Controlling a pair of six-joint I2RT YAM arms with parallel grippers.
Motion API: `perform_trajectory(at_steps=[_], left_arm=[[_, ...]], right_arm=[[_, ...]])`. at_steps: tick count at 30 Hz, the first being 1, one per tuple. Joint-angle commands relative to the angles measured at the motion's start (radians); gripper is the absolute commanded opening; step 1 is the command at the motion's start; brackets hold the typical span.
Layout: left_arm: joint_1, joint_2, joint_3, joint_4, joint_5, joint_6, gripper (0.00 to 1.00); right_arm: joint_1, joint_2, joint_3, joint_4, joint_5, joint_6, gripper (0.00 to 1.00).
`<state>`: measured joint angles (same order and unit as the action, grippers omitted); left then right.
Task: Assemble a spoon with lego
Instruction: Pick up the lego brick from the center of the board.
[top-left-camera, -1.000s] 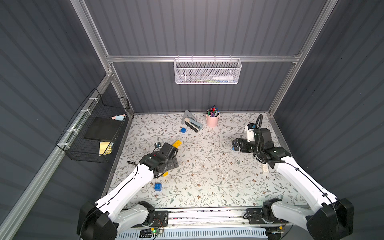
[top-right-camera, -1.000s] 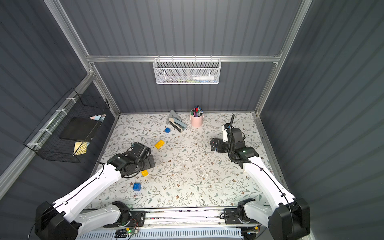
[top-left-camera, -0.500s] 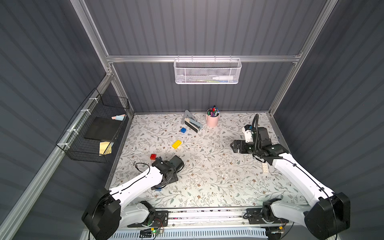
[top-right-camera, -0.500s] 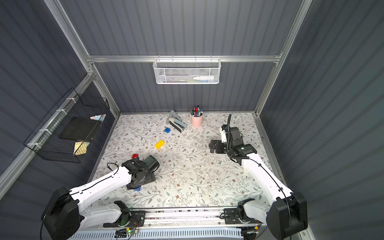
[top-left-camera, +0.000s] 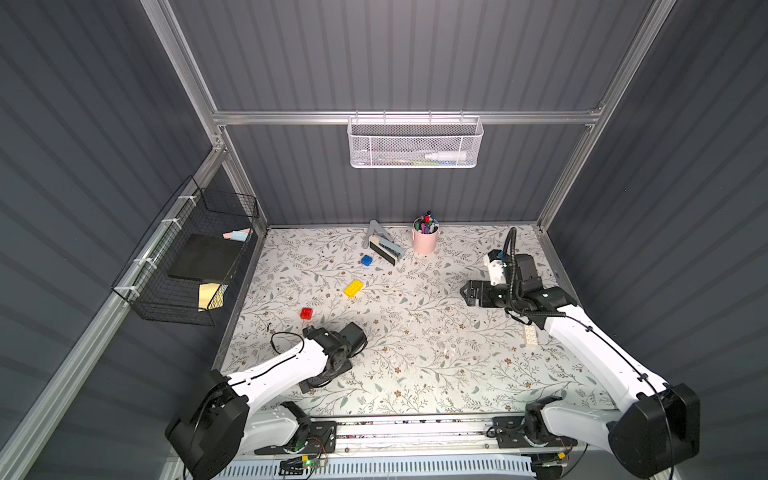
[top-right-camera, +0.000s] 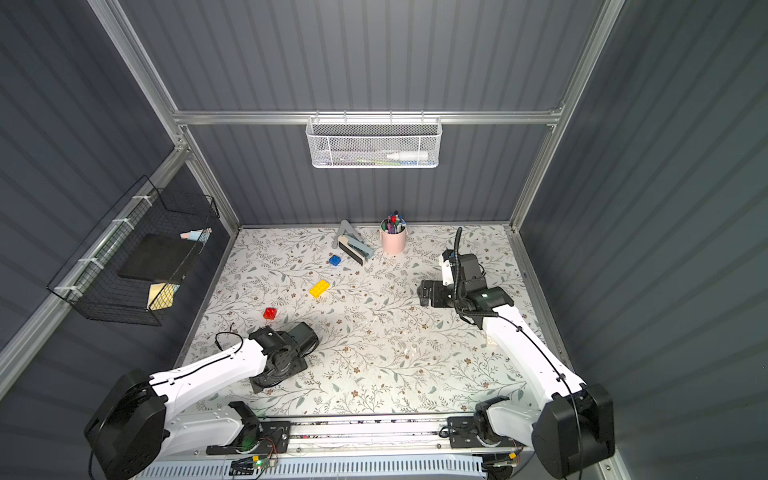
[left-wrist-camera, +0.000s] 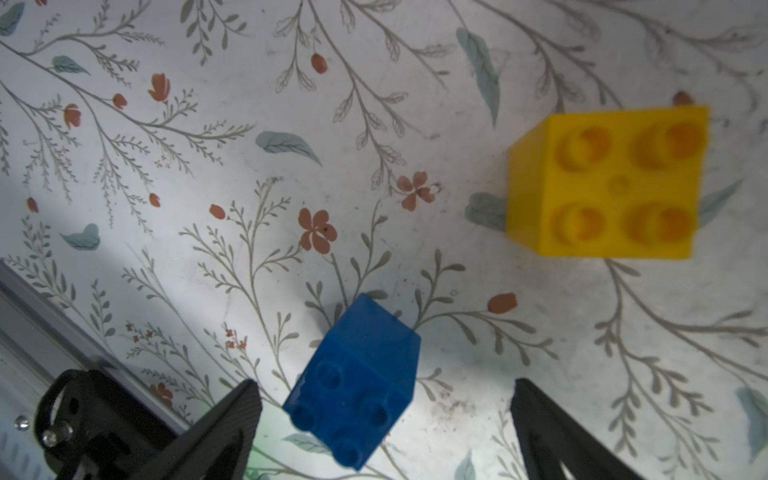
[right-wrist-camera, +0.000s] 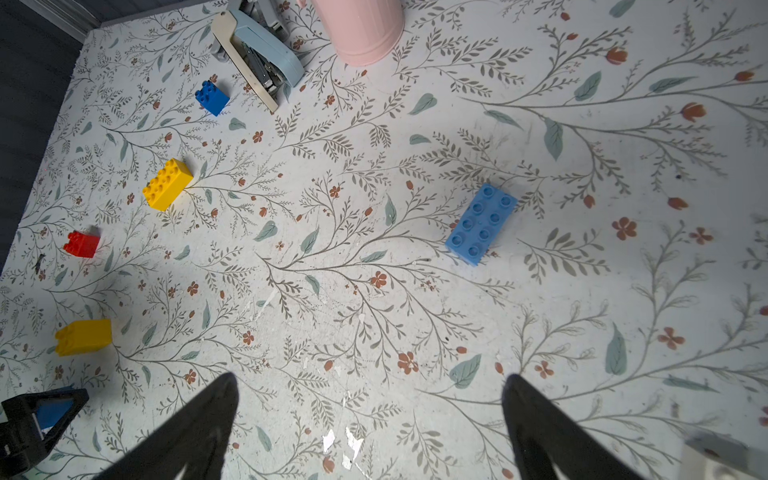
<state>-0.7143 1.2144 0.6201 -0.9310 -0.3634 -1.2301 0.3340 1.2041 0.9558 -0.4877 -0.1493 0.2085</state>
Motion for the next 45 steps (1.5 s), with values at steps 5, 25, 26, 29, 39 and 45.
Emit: perform_trajectory(at_steps=[5, 25, 26, 29, 39, 45], left_arm=[[-0.005, -0.022, -0.013, 0.084, 0.032, 0.070, 0.83], [-0.006, -0.036, 0.026, 0.041, 0.051, 0.088, 0.60], [-0.006, -0.036, 0.027, 0.037, 0.050, 0.088, 0.58], [-0.005, -0.031, 0.023, 0.034, 0.064, 0.091, 0.56], [-0.003, 0.004, 0.017, 0.052, 0.026, 0.102, 0.47], [0.003, -0.026, 0.031, 0.042, 0.009, 0.115, 0.36]], right_arm=[[0.004, -0.009, 0.019, -0.017, -0.006, -0.018, 0.99], [0.003, 0.003, 0.015, -0.012, -0.012, -0.027, 0.97], [0.003, 0.003, 0.016, -0.012, -0.016, -0.026, 0.97], [0.003, 0.003, 0.011, -0.012, -0.025, -0.027, 0.96], [0.005, 0.003, 0.004, -0.011, -0.061, -0.030, 0.92], [0.005, 0.035, 0.004, -0.011, -0.090, -0.034, 0.88]])
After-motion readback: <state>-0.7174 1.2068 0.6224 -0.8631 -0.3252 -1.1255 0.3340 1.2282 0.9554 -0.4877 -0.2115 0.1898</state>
